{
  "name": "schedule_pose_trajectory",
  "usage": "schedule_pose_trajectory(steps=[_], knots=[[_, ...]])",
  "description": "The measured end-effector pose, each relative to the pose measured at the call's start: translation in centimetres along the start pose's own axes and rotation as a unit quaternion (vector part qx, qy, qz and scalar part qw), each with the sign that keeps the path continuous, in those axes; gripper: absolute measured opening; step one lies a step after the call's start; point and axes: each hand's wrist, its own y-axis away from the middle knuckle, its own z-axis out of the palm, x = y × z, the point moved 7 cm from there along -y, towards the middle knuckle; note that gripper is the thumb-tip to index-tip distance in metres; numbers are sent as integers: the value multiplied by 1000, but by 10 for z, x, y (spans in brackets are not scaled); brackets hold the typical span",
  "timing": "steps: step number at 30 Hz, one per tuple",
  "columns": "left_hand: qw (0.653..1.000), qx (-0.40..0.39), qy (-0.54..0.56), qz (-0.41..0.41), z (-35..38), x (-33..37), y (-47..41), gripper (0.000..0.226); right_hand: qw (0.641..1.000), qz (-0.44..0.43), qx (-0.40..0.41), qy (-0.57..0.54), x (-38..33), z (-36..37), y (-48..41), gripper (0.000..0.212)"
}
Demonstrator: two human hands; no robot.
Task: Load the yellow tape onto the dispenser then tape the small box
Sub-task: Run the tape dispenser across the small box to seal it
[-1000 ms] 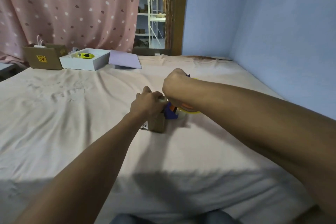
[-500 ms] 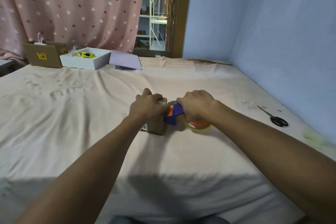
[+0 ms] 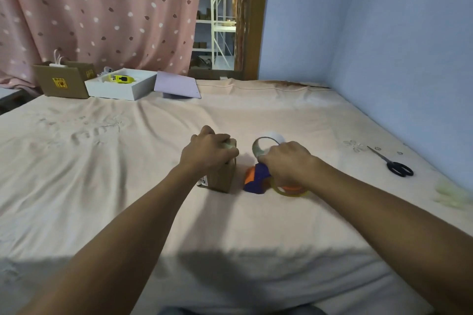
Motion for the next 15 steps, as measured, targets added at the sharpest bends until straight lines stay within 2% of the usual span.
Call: schedule_pose_trajectory(steps=[4,15], knots=[[1000,8,-14,2,2,-1,0,43,999,7,30,-12,13,3,1,31],[1000,14,-6,-12,2,0,2,42,998,28,28,-48,20,9,5,38]])
